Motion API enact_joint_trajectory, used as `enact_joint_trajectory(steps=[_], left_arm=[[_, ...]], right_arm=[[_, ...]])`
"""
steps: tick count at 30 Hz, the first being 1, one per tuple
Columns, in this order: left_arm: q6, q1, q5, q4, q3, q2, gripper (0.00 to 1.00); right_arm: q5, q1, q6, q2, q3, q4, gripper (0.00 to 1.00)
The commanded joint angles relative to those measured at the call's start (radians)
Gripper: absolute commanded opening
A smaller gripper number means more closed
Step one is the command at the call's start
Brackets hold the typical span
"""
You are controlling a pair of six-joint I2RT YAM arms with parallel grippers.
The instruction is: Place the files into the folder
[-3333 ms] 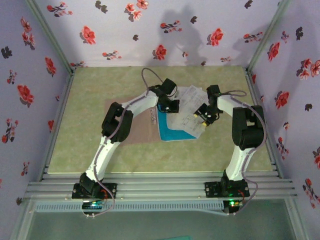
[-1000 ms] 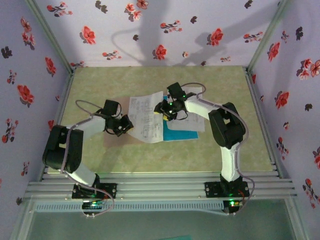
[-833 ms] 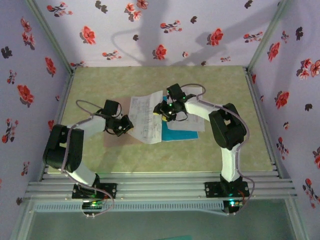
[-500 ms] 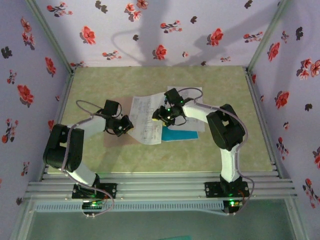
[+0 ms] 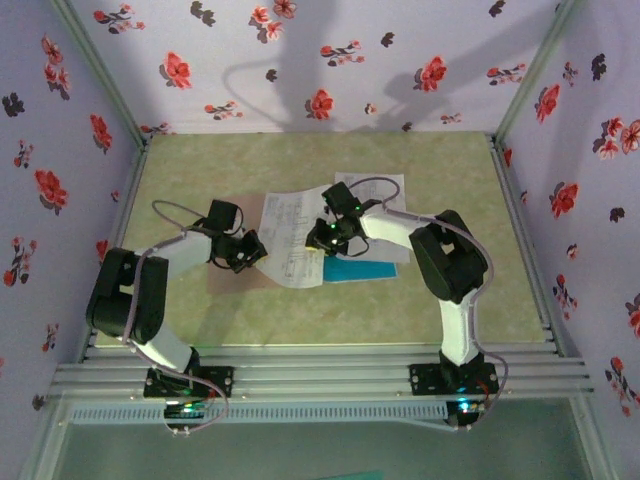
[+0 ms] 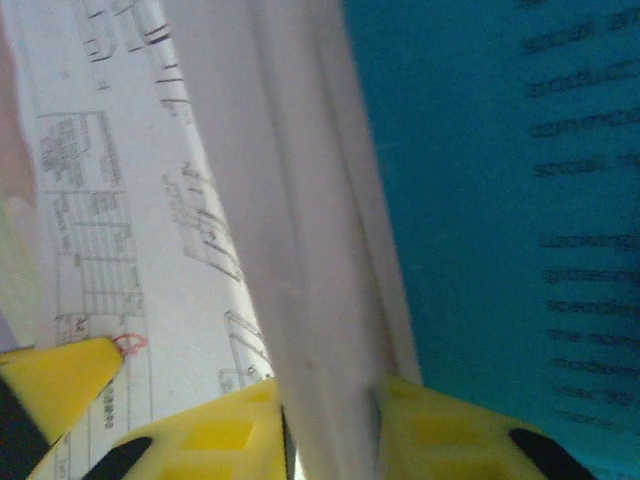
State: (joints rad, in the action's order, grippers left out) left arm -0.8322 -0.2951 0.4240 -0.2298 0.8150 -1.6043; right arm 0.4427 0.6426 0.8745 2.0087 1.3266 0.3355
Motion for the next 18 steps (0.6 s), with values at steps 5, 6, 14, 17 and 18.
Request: enact_joint_trajectory(steps=[5, 6, 14, 17, 18], left_arm=[[0.007, 0.006, -0.004, -0.010, -0.008, 0.015, 0.06], [0.002, 0.008, -0.010, -0.012, -0.007, 0.023, 0.08], [-0.008, 0.007, -0.074, -0.102, 0.023, 0.096, 0.40], [-0.028, 0.010, -0.121, -0.143, 0.021, 0.155, 0.48], [-0.036, 0.012, -0.131, -0.161, 0.019, 0.173, 0.50]], right_arm=[[-0.137, 0.004, -0.112, -0.073, 0.014, 0.124, 0.03], [-0.149, 0.006, -0.126, -0.077, 0.015, 0.128, 0.02], [-0.221, 0.005, -0.236, -0.107, 0.044, 0.165, 0.00], [-0.239, 0.005, -0.291, -0.114, 0.071, 0.175, 0.00], [-0.249, 0.004, -0.310, -0.115, 0.080, 0.181, 0.00]])
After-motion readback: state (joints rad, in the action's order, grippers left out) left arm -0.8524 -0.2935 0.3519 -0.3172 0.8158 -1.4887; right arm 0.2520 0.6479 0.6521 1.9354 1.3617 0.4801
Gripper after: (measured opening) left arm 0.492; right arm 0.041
